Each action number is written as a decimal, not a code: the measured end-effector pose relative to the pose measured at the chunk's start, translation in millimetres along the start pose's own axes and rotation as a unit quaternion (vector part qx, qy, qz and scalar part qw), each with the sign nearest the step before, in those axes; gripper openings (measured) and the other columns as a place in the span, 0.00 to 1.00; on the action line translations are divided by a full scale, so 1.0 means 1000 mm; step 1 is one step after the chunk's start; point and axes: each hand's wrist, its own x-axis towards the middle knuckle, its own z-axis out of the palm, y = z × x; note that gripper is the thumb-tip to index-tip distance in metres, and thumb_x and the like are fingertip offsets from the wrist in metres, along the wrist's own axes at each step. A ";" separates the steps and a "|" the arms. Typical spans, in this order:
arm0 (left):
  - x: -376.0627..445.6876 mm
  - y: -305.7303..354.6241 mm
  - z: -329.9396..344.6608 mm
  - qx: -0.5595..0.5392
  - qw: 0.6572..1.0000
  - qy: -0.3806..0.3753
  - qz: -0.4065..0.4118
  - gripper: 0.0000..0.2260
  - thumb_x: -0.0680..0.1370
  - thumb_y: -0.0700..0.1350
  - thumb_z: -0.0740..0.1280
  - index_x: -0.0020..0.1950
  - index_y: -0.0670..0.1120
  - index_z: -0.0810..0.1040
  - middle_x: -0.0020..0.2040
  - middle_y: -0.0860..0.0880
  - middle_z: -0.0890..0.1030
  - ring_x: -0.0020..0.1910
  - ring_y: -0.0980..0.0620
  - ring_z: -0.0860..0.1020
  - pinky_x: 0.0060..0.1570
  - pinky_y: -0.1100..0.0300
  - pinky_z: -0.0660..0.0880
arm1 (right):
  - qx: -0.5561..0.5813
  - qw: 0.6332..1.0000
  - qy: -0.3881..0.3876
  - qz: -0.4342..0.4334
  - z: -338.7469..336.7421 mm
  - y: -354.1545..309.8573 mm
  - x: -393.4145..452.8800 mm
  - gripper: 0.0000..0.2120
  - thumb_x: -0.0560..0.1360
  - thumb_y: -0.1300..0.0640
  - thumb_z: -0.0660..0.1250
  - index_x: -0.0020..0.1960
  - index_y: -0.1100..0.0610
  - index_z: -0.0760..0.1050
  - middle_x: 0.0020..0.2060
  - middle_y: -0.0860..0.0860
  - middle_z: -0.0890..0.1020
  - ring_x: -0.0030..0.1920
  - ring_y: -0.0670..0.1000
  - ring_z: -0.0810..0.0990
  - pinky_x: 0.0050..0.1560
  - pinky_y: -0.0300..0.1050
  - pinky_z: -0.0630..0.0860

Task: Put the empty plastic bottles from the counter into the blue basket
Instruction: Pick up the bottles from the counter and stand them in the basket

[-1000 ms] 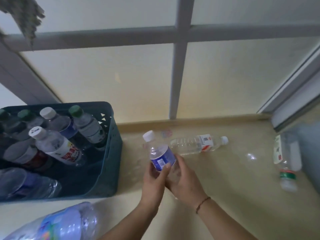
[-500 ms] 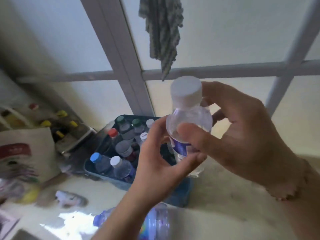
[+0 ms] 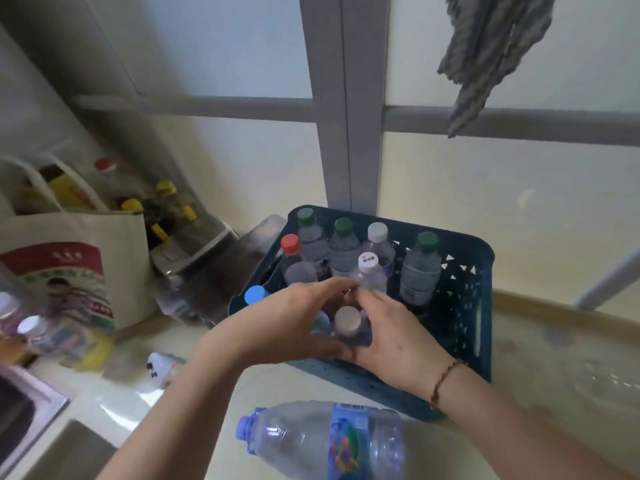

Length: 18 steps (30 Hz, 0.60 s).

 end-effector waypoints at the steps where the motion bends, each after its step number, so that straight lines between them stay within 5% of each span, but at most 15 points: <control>1: 0.001 -0.002 0.004 0.011 1.000 0.006 0.000 0.33 0.74 0.57 0.75 0.75 0.58 0.63 0.65 0.58 0.78 0.60 0.59 0.76 0.61 0.60 0.75 | 0.005 1.000 -0.003 0.003 0.005 0.002 0.000 0.27 0.67 0.45 0.75 0.62 0.45 0.69 0.56 0.47 0.76 0.53 0.50 0.78 0.51 0.51 0.79; 6: 0.005 -0.005 0.019 0.084 0.995 0.041 0.024 0.28 0.78 0.58 0.68 0.76 0.54 0.66 0.64 0.52 0.79 0.61 0.51 0.77 0.61 0.62 0.68 | 0.046 0.999 -0.009 0.026 0.019 0.009 0.001 0.23 0.71 0.50 0.71 0.64 0.46 0.68 0.60 0.46 0.74 0.59 0.47 0.75 0.58 0.48 0.76; 13: 0.007 -0.006 0.032 0.137 0.981 0.118 0.063 0.28 0.75 0.66 0.60 0.67 0.50 0.77 0.60 0.51 0.83 0.59 0.48 0.80 0.60 0.49 0.76 | 0.091 0.995 -0.025 0.043 0.006 0.001 -0.011 0.22 0.71 0.52 0.72 0.63 0.49 0.70 0.57 0.48 0.79 0.55 0.48 0.78 0.56 0.48 0.78; 18: 0.038 0.063 0.060 0.050 0.948 0.263 0.173 0.22 0.75 0.57 0.65 0.58 0.42 0.84 0.57 0.45 0.83 0.61 0.44 0.78 0.65 0.52 0.72 | 0.081 0.992 0.088 0.036 -0.035 0.030 -0.067 0.19 0.71 0.57 0.73 0.62 0.52 0.76 0.59 0.52 0.79 0.58 0.49 0.76 0.60 0.41 0.73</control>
